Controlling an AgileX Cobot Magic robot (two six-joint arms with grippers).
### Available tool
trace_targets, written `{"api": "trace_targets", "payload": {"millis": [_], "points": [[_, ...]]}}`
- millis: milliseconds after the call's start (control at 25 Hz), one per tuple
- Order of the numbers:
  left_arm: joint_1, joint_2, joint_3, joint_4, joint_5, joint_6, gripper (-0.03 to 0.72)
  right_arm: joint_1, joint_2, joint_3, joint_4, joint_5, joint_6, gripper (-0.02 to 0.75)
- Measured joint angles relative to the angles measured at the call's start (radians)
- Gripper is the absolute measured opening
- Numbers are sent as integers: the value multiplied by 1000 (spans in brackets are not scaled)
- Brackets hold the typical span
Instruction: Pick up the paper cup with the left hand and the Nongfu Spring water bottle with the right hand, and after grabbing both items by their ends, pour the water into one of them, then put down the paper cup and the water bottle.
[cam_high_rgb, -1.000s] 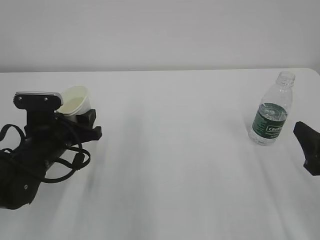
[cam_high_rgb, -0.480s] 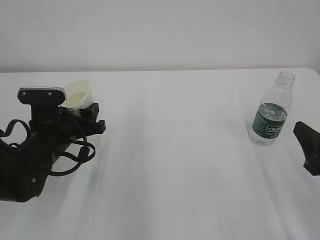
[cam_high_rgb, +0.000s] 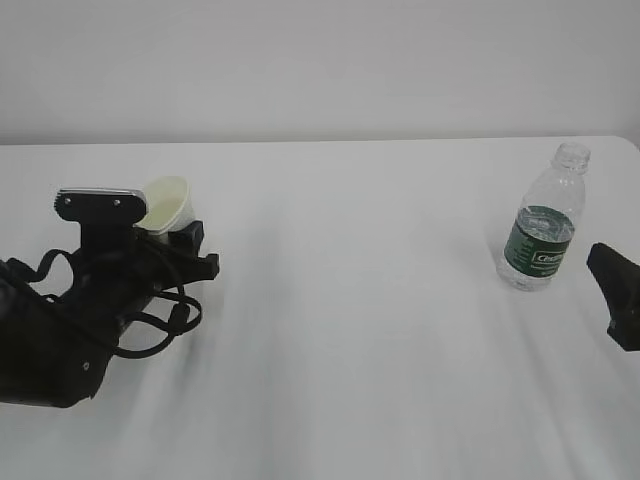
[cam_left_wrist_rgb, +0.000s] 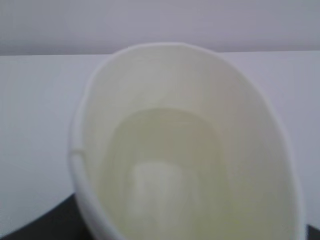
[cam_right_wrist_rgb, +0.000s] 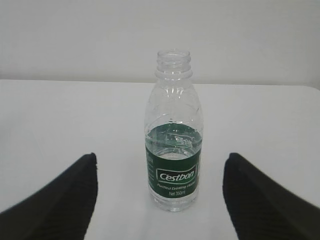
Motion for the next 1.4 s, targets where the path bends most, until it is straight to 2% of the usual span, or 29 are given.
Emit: {"api": "trace_targets", "payload": {"millis": [640, 1120, 1400], "points": [[0, 70, -36, 2, 0, 0, 352, 0, 0, 0, 0, 0, 0, 592], [0, 93, -40, 6, 0, 0, 424, 0, 0, 0, 0, 0, 0, 593], [0, 93, -40, 10, 0, 0, 512, 0, 0, 0, 0, 0, 0, 593]]}}
